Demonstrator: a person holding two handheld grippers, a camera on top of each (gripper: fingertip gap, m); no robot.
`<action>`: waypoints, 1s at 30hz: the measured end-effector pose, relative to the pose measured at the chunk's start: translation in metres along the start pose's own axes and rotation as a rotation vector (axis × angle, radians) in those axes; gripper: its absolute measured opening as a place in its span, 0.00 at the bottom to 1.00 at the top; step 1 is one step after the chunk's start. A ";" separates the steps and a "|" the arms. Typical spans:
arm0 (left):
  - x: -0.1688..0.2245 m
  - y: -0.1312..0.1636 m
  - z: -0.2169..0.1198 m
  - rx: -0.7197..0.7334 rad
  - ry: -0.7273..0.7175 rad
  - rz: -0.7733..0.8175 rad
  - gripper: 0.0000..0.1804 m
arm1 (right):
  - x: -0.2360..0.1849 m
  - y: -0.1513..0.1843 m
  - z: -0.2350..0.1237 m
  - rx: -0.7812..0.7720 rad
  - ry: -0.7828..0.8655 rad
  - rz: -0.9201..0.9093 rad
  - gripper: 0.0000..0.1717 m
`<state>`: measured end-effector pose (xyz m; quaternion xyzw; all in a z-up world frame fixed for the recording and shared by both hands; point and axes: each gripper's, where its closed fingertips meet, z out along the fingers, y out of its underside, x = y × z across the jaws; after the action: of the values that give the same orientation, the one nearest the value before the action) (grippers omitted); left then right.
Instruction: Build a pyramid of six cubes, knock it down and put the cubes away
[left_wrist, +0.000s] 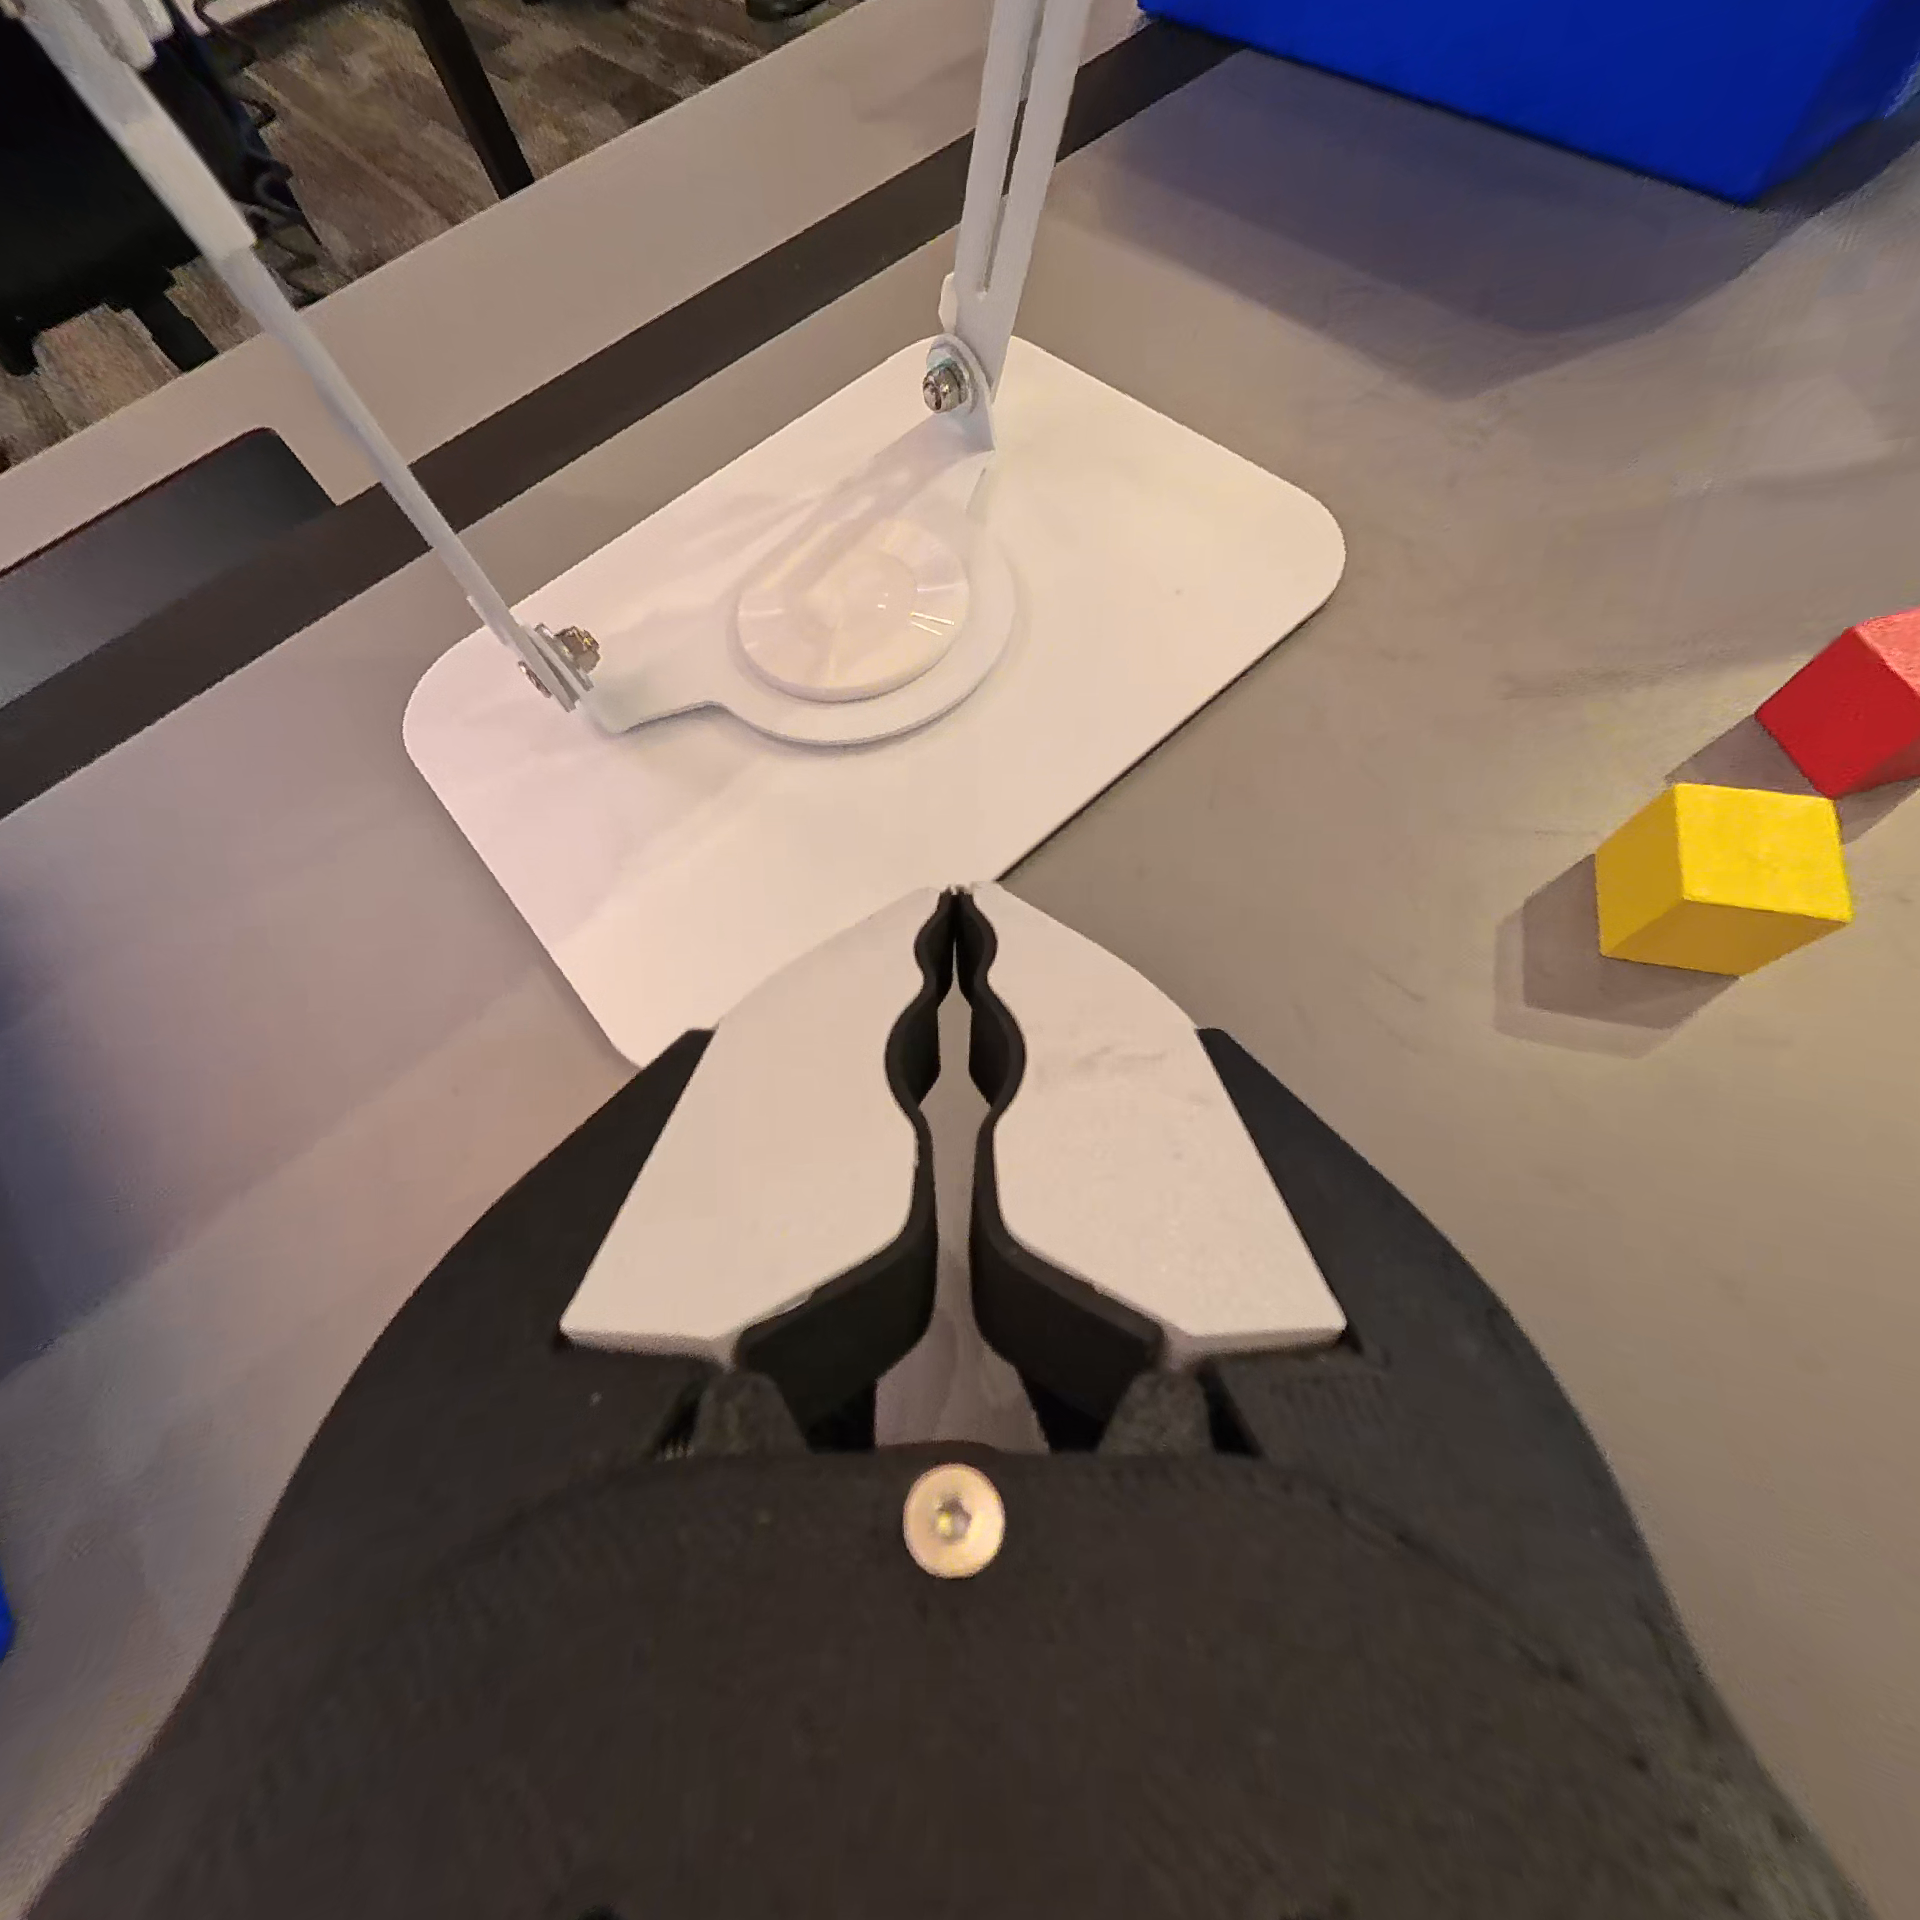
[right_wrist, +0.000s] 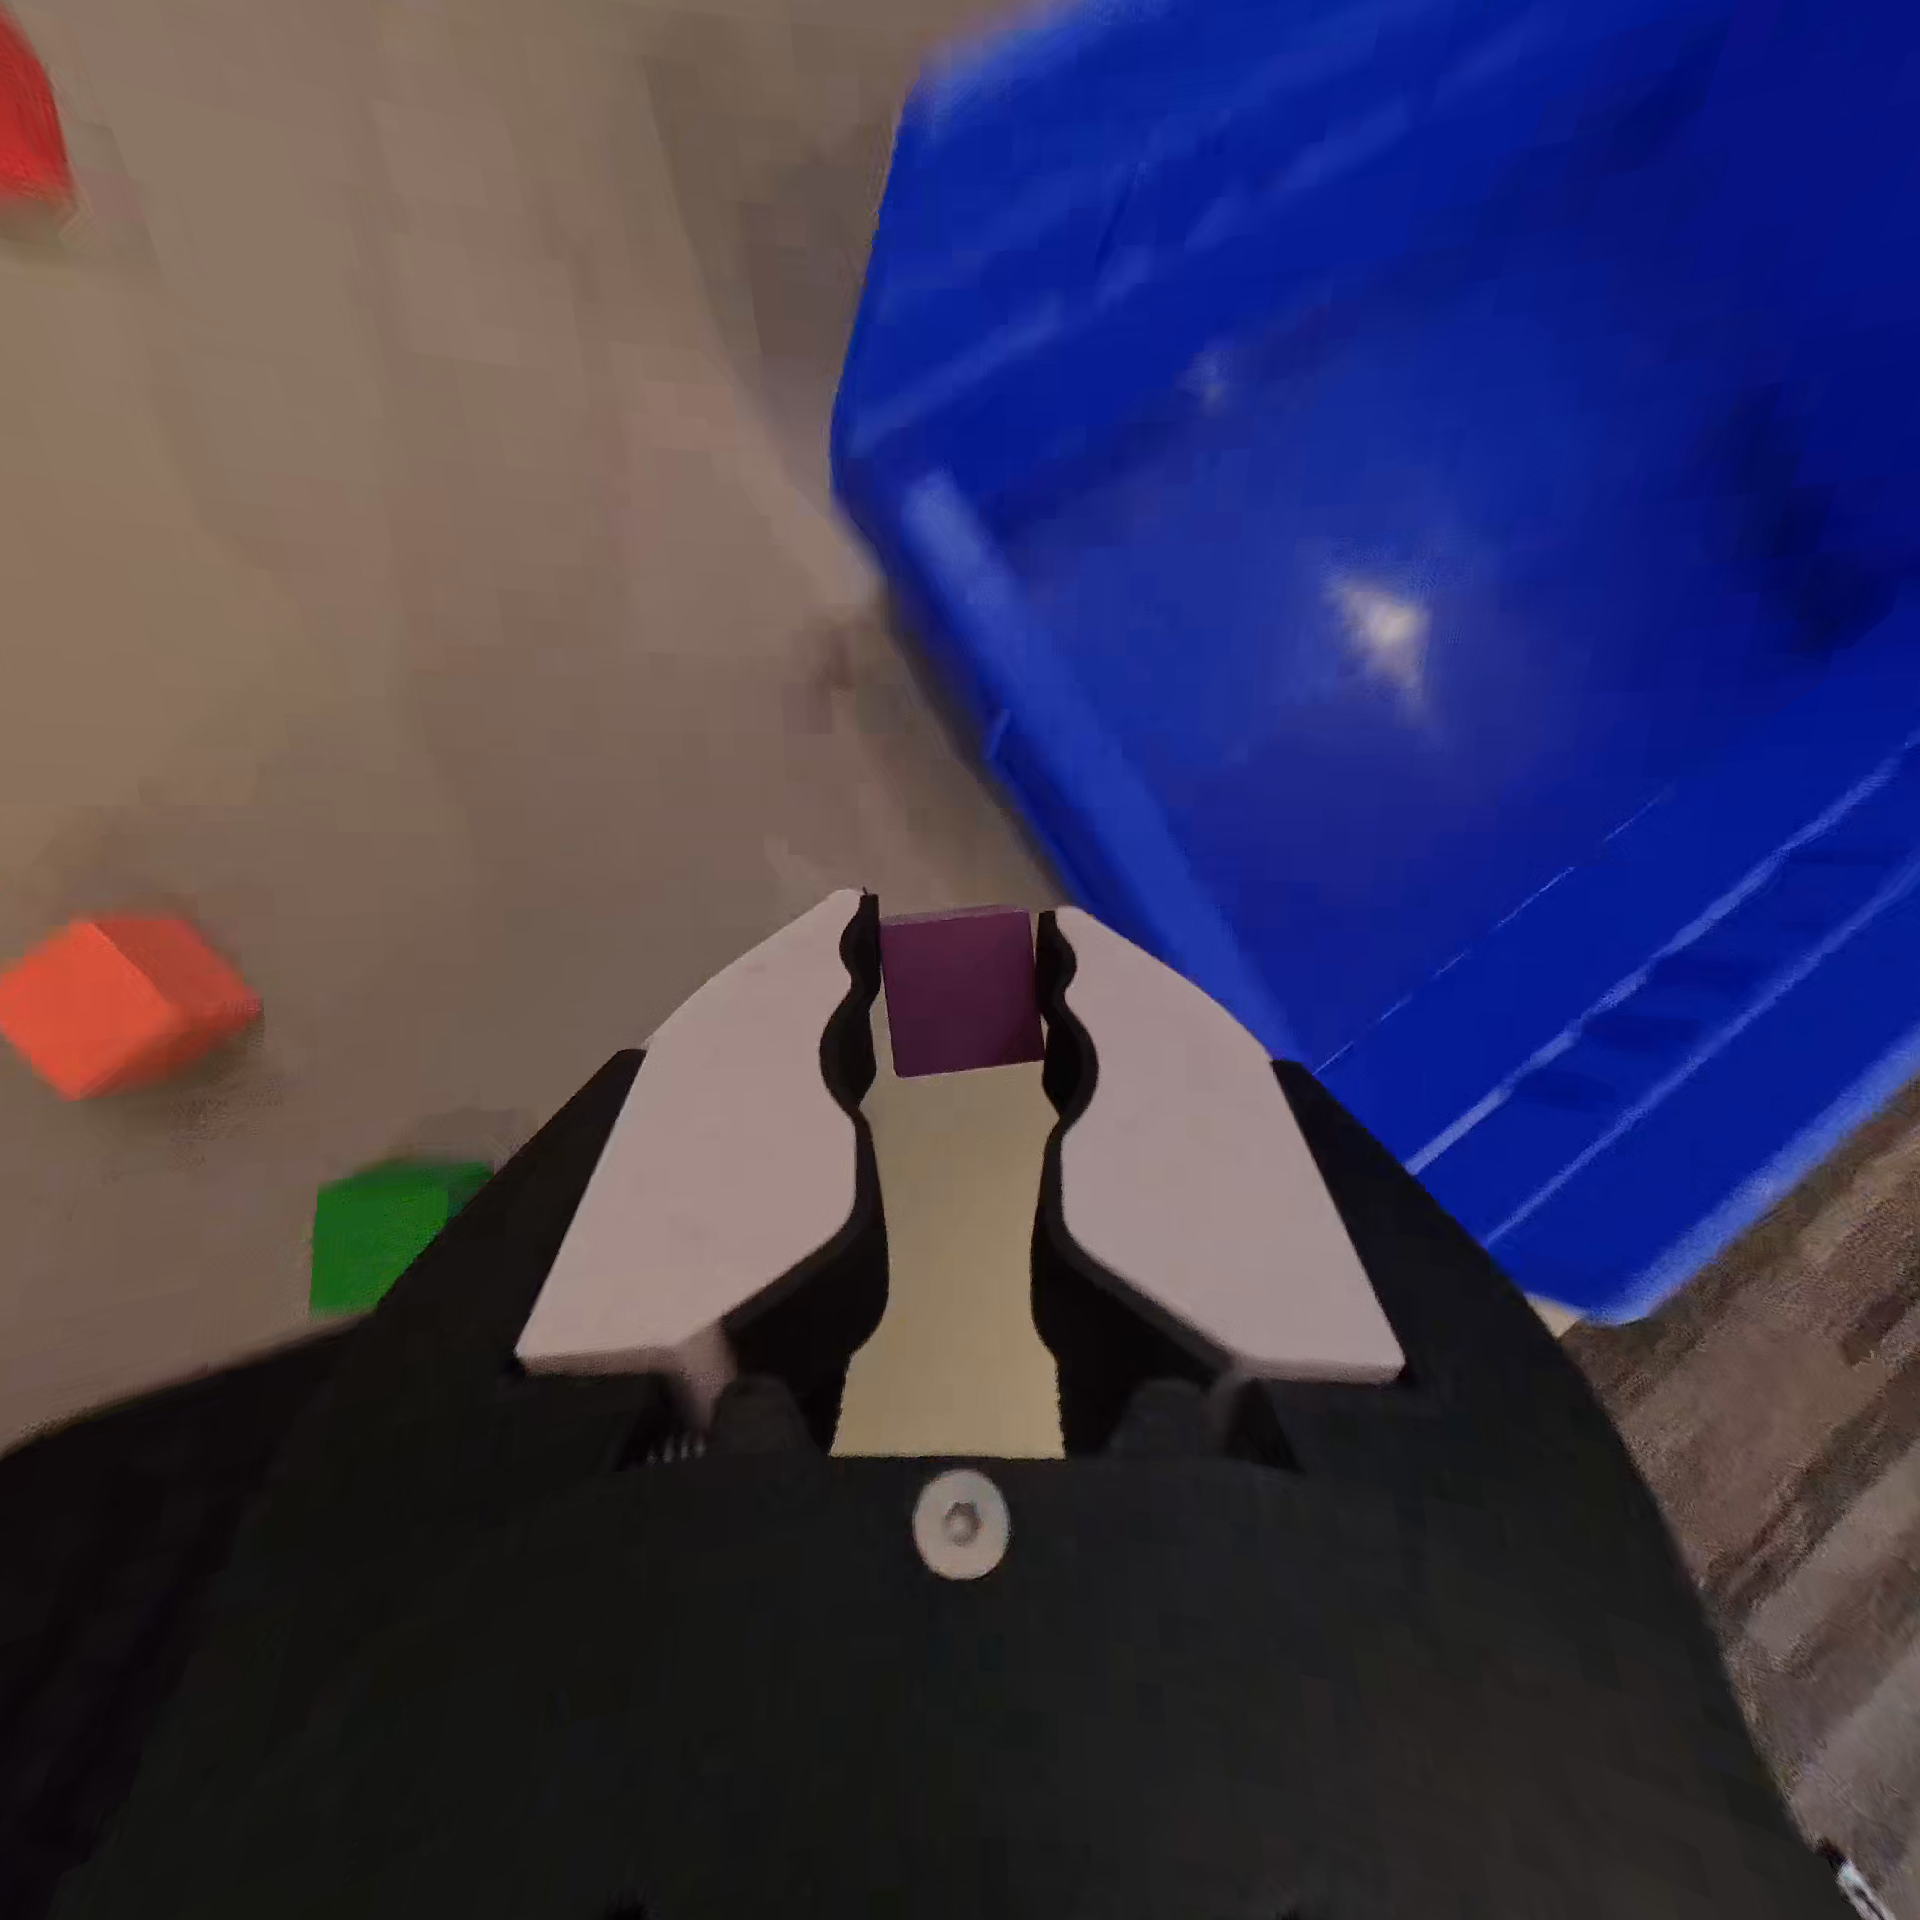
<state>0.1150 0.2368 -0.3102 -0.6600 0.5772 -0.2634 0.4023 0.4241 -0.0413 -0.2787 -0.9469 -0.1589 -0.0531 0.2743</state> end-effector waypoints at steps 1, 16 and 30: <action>0.000 -0.001 0.002 -0.001 0.004 0.003 0.00 | 0.006 -0.018 -0.004 0.039 0.023 0.003 0.17; 0.001 -0.005 0.003 0.019 0.043 -0.018 0.00 | 0.133 -0.078 0.136 -0.122 0.074 0.283 0.24; 0.002 -0.005 0.003 0.021 0.081 -0.037 0.00 | -0.053 -0.005 -0.024 -0.190 -0.145 -0.030 0.24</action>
<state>0.1209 0.2352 -0.3079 -0.6551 0.5781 -0.3033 0.3804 0.3722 -0.0645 -0.2653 -0.9675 -0.1868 -0.0033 0.1705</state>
